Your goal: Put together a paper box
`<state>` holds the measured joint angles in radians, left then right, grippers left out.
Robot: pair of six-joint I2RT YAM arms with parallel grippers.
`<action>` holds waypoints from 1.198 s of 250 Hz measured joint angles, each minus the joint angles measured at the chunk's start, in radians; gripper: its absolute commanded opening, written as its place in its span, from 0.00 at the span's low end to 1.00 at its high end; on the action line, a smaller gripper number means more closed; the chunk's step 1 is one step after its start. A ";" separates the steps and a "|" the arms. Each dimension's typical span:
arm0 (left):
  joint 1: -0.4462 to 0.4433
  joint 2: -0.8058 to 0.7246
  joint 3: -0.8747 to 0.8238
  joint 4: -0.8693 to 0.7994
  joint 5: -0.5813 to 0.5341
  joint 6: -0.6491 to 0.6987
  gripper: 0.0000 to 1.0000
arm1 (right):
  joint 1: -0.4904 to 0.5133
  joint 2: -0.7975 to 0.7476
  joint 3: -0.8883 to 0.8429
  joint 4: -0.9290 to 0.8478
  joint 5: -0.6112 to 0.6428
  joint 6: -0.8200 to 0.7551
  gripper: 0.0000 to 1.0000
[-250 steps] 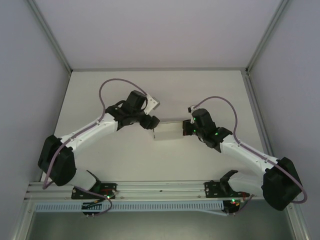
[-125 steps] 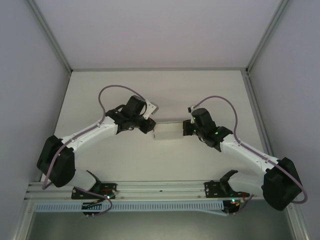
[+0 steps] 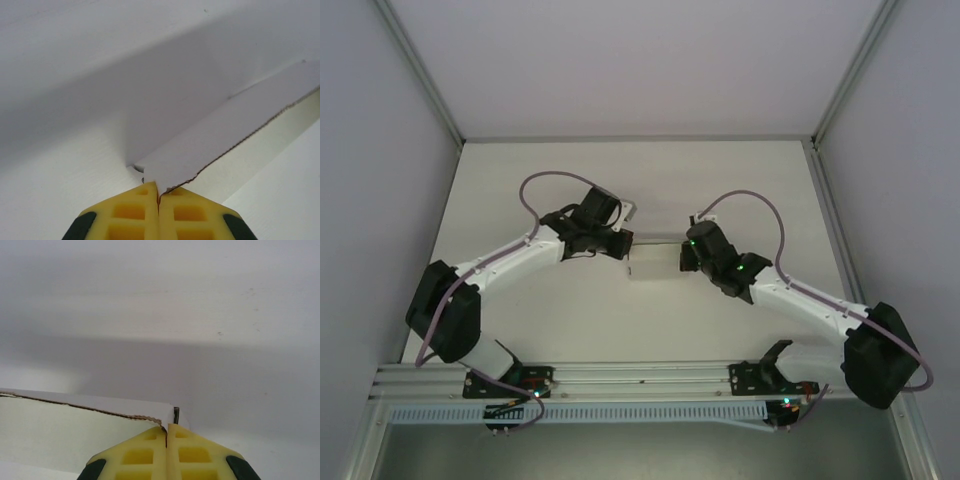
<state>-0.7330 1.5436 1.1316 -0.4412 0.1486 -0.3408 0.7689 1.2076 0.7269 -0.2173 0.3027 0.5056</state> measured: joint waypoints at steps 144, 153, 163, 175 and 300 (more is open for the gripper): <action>-0.001 0.044 0.077 -0.088 -0.004 -0.167 0.00 | 0.195 0.115 0.061 -0.114 0.367 0.229 0.00; -0.004 0.043 0.075 -0.085 -0.011 -0.167 0.00 | 0.196 0.111 0.055 -0.106 0.369 0.233 0.00; -0.010 0.039 0.064 -0.070 -0.025 -0.170 0.00 | 0.197 0.103 0.047 -0.098 0.368 0.238 0.00; -0.021 0.027 0.043 -0.045 -0.049 -0.171 0.00 | 0.200 0.089 0.029 -0.081 0.367 0.239 0.00; -0.160 -0.121 -0.330 0.460 -0.259 -0.177 0.00 | 0.203 -0.154 -0.309 0.322 0.315 0.127 0.00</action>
<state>-0.8932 1.4227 0.8013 0.0185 -0.1101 -0.5179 0.9714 1.0534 0.4183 0.1047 0.6178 0.6327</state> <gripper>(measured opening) 0.044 0.048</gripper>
